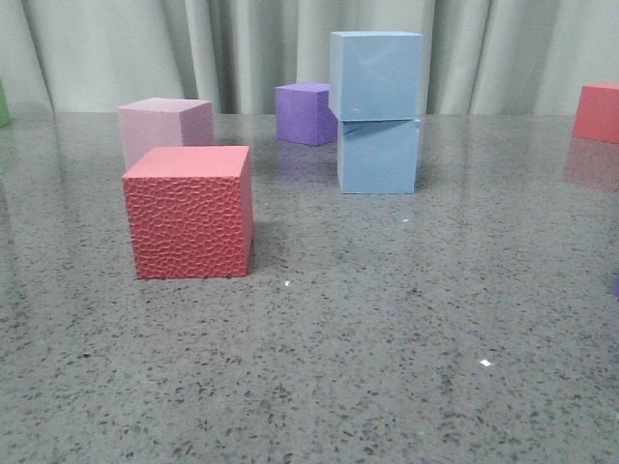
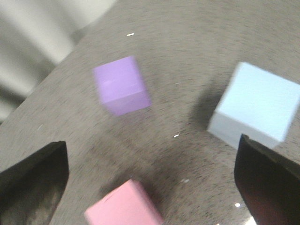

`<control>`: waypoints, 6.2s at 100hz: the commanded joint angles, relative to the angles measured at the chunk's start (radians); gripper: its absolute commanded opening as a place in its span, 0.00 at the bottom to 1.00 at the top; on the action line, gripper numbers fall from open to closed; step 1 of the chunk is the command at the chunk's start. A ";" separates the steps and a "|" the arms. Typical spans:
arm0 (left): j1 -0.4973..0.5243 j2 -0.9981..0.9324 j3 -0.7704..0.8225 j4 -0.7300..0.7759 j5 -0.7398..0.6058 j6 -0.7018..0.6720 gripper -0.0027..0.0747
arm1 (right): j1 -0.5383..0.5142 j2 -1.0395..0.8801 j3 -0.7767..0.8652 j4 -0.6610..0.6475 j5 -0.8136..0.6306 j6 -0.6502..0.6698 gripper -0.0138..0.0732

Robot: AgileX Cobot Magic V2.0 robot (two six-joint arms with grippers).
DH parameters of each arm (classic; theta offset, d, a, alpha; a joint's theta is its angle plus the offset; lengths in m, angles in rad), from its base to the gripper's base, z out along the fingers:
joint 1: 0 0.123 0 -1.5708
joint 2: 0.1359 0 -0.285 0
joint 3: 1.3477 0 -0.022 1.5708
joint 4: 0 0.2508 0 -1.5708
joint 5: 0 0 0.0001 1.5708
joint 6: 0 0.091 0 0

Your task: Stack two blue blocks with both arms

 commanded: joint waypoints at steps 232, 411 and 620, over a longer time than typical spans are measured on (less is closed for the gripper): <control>0.332 -1.558 1.566 -0.021 -0.422 -0.258 0.93 | -0.006 -0.256 0.251 -0.023 -0.238 -0.012 0.90; 0.332 -1.558 1.566 -0.012 -0.481 -0.255 0.01 | -0.006 -0.256 0.251 -0.023 -0.274 -0.012 0.08; 0.272 -1.878 2.192 0.170 -1.228 -0.386 0.01 | -0.006 -0.256 0.251 -0.023 -0.274 -0.012 0.08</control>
